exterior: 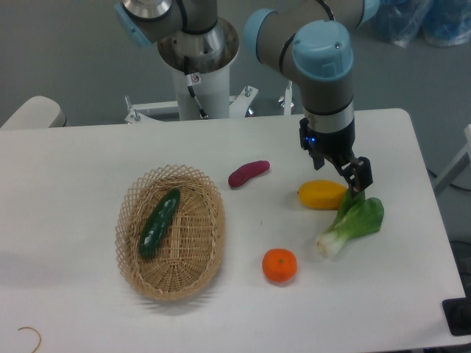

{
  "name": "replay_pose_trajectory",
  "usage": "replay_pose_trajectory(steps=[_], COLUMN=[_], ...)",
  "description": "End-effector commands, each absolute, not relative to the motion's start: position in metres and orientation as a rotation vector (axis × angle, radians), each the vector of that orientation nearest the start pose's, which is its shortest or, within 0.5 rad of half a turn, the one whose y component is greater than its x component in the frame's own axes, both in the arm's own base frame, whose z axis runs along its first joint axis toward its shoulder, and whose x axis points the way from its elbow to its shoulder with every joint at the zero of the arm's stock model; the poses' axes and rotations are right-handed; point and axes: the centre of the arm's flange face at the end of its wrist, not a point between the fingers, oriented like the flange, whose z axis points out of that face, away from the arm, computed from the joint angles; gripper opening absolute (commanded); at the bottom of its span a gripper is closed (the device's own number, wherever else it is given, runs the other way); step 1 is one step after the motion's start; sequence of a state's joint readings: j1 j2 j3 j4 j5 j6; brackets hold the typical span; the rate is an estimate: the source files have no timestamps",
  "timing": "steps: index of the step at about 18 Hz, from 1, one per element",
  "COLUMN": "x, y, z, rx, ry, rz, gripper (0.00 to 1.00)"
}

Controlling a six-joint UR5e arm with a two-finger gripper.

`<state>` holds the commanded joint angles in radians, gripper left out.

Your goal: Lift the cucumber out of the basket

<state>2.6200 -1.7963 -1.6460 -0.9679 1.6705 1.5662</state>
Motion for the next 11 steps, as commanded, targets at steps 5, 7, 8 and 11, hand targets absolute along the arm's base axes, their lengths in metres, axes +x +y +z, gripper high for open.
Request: replay_pose_trajectory(steps=[5,7,8,11], x=[-0.454,-0.452,-0.449,-0.43], y=[0.404,0.407,0.407,0.418], z=[0.398,0.397,0.39,0.382], rx=[-3.018,-3.011,-3.017,-3.028], ry=[0.776,0.771,0.74,0.618], rz=[0.506,0.496,0.478,0.453], gripper=[1.0,1.0,1.0,1.0])
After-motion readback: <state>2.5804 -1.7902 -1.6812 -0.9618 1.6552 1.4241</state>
